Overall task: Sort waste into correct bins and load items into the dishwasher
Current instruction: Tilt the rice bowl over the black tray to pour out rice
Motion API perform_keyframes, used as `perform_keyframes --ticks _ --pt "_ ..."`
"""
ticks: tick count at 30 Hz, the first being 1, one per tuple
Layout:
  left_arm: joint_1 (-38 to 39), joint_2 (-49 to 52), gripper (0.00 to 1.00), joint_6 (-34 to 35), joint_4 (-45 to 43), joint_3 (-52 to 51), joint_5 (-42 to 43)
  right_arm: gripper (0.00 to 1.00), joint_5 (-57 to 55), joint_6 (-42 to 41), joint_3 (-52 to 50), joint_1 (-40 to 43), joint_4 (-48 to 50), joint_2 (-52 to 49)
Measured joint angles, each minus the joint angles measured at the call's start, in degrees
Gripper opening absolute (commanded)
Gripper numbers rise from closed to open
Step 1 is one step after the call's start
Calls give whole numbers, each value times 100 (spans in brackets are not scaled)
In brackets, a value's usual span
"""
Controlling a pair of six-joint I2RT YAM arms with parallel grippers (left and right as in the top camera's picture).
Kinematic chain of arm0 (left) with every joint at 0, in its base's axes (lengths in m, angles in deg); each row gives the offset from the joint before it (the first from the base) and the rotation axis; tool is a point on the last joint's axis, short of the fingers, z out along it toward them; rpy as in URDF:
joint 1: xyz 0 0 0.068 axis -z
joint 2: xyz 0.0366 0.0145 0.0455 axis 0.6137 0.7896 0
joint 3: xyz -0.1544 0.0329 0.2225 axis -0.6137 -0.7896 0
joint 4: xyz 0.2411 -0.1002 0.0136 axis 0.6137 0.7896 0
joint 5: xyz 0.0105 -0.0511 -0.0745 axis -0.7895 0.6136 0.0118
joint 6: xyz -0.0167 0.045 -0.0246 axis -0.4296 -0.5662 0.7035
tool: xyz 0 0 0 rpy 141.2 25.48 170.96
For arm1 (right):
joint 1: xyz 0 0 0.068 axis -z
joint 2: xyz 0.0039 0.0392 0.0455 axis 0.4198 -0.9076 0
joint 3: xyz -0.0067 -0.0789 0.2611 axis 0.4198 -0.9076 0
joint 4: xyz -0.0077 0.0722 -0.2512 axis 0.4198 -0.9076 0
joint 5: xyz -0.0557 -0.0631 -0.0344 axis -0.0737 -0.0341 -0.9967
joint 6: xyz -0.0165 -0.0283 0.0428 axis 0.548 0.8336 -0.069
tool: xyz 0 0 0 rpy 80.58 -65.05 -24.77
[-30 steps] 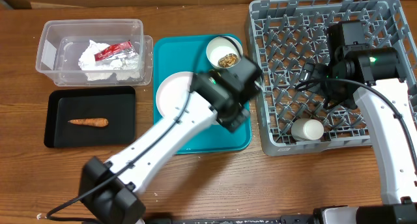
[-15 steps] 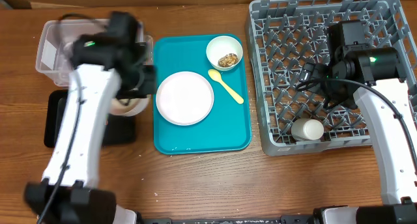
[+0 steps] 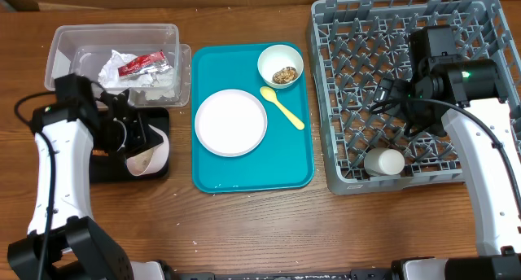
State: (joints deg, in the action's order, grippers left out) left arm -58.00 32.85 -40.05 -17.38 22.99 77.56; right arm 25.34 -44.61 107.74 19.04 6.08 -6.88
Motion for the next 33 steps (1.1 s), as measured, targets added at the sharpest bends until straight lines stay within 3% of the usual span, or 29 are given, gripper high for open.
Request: perform_keyframes --ticks 6,16,24,33 --pt "-625 7 4 -168 -863 -461 1257 97 2 2 0 0 -2 0" --pt "-1434 940 4 -634 -629 -503 3711 97 2 2 0 2 -4 0" --pt "-1840 1735 4 -1067 -85 -564 4758 97 2 -2 0 0 -50 0" --pt "-1902 1786 4 -1217 177 -570 5508 97 -2 2 0 2 -50 0"
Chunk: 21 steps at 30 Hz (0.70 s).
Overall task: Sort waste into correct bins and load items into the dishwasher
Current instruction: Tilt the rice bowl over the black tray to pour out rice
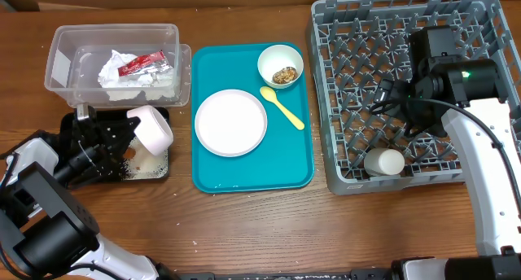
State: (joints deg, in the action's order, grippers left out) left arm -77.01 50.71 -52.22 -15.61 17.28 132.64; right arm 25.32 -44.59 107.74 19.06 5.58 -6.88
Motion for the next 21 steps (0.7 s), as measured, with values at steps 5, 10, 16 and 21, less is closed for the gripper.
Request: perform_keyframes --ticks 5,10,16,21 --pt "0 0 4 4 13 0 107 97 4 -2 -2 0 -4 0" --pt "0 0 4 4 20 0 144 97 0 -2 -2 0 -46 0" --pt "0 0 4 7 76 7 107 97 2 50 0 0 -59 0" --pt "0 0 4 7 297 7 -129 97 2 131 0 0 -61 0"
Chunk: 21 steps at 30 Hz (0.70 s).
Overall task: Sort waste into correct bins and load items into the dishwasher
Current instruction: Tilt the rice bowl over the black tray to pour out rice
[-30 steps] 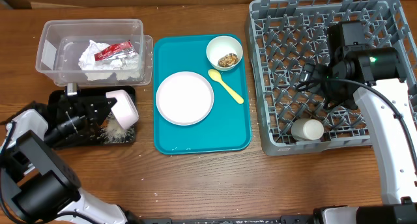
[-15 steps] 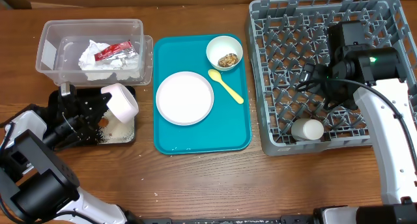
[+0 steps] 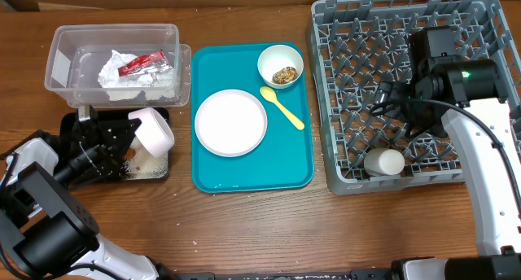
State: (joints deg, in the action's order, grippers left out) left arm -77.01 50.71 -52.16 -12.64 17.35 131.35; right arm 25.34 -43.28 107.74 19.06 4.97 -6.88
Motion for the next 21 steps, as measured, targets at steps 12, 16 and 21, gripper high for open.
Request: perform_keyframes --ticks 12,16,21 --pt "0 -448 4 -564 905 1091 -767 97 0 17 0 0 -22 0" --pt "0 -529 4 -435 870 1169 -1180 97 2 15 0 0 -42 0" --pt "0 -527 4 -378 1003 1167 -1327 97 0 70 0 0 -42 0"
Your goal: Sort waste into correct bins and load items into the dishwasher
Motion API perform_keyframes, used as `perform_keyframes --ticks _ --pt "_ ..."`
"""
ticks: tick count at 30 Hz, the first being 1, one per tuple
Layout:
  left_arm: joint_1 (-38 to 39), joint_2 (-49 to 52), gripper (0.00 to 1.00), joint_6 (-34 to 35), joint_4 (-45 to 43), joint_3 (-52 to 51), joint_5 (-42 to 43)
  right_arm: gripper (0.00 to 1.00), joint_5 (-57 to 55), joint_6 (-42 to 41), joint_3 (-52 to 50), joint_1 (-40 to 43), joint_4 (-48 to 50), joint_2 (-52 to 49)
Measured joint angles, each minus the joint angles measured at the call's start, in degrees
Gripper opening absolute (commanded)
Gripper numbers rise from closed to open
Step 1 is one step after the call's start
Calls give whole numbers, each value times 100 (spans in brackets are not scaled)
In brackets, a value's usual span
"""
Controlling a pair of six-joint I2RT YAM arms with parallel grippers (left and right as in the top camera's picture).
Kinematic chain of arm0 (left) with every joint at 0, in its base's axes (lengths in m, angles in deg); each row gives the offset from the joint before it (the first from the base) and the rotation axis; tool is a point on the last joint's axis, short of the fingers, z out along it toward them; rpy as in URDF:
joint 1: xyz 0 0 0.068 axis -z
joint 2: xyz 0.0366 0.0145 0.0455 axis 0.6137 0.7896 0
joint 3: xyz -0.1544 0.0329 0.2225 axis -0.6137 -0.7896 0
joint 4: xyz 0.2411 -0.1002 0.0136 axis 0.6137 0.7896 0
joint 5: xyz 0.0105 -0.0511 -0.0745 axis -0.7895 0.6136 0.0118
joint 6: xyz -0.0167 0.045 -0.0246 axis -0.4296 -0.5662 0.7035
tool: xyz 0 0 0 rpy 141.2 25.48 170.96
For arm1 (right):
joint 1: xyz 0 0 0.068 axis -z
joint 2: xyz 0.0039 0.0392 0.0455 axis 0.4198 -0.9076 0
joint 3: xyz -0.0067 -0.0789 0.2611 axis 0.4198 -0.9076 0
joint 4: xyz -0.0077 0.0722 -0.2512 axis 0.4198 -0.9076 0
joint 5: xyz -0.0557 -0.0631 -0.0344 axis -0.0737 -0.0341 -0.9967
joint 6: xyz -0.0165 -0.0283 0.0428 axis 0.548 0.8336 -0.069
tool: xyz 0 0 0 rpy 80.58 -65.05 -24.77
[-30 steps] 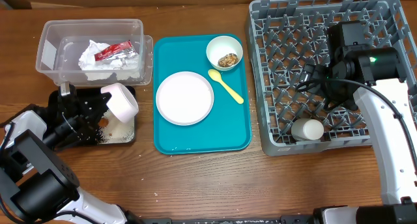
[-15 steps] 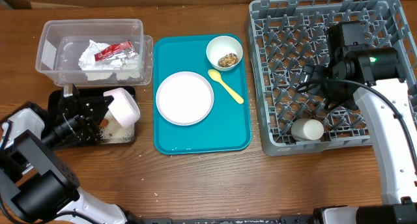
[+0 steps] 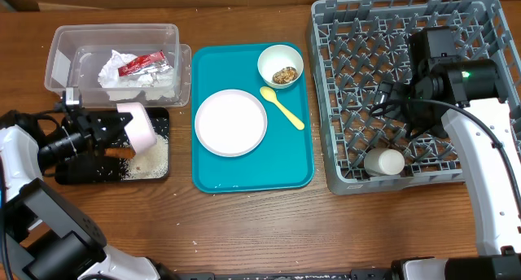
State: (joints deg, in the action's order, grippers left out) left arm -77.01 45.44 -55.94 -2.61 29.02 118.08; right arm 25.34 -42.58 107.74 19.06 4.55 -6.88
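My left gripper [image 3: 120,127] is shut on a pink cup [image 3: 138,125], held on its side over the black bin [image 3: 81,172]. Pale rice-like scraps [image 3: 151,158] lie in the bin under the cup. The teal tray [image 3: 244,174] holds a white plate [image 3: 230,122], a yellow spoon [image 3: 282,107] and a white bowl [image 3: 280,65] with brown food bits. My right gripper [image 3: 386,93] hangs over the grey dish rack [image 3: 342,36]; its dark fingers do not show clearly. A white cup [image 3: 384,162] lies in the rack's front row.
A clear plastic bin [image 3: 61,56] at the back left holds crumpled white paper and a red wrapper [image 3: 145,63]. It stands right behind the black bin and beside the teal tray. Wooden table runs along the front.
My left gripper and the pink cup have shifted a little left and back over the black bin. The pile of pale scraps in the bin is wider. The right arm has not moved.
At first my left arm reached over the black bin with the cup low in it. Then the arm lay further left and the cup was tipped above the bin with scraps below it. It stayed so, and now the cup sits further left over more scraps.
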Motion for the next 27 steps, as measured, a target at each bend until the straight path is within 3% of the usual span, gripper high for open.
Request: perform_keyframes --ticks 18,23,27 --pt "223 -20 4 15 181 101 -219 98 0 92 0 0 -28 0" --pt "1104 -422 4 118 -55 625 -833 97 2 92 0 0 -33 0" --pt "2367 -894 4 629 -610 920 -1939 98 2 94 0 0 -28 0"
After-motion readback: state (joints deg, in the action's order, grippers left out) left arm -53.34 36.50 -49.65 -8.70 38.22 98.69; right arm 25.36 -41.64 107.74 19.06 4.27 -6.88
